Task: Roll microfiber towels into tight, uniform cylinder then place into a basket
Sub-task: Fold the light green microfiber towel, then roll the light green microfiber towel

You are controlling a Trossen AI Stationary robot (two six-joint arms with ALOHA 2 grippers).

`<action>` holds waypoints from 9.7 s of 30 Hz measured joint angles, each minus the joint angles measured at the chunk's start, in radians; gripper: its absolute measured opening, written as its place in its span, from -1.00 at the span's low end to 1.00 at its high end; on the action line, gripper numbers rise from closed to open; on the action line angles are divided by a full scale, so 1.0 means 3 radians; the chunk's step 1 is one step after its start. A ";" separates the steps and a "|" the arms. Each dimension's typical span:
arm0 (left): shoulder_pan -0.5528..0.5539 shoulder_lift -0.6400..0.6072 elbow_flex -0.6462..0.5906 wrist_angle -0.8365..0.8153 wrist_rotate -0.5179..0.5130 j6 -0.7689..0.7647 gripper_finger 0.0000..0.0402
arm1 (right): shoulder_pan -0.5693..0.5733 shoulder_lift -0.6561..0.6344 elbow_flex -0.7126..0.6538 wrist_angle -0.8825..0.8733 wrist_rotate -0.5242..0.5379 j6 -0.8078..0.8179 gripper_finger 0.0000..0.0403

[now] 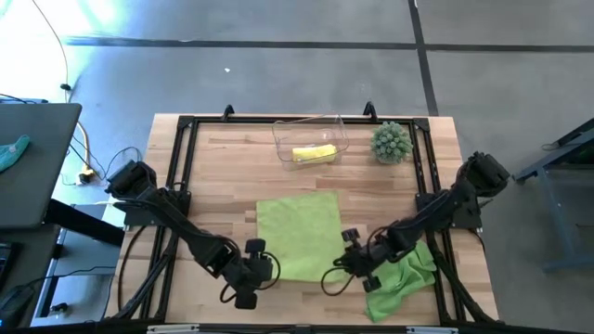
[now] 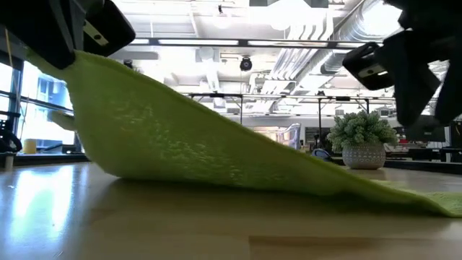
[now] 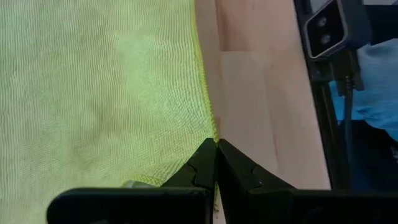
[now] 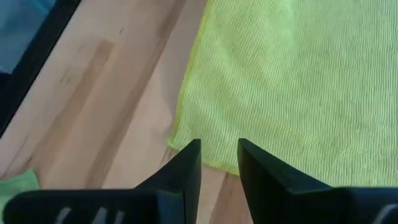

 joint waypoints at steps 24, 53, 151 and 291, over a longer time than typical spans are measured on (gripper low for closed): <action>-0.0009 0.0000 0.0000 0.0030 0.0000 -0.0246 -1.00 | 0.0234 0.0750 0.0006 0.0585 0.0072 -0.0190 -0.42; 0.0171 -0.0005 0.0000 -0.0312 -0.0382 -0.0411 -1.00 | -0.0281 -0.0086 0.0009 0.0102 0.0036 0.0868 -0.99; 0.1404 0.0057 -0.0709 -0.0281 -0.0008 0.0249 -0.43 | -0.0973 0.0368 -0.0065 0.0019 0.0149 0.2012 -0.41; 0.0470 0.1216 0.0602 0.0548 -0.0502 0.1720 -0.12 | -0.0023 0.0696 0.0051 -0.0034 0.0635 -0.0288 -0.07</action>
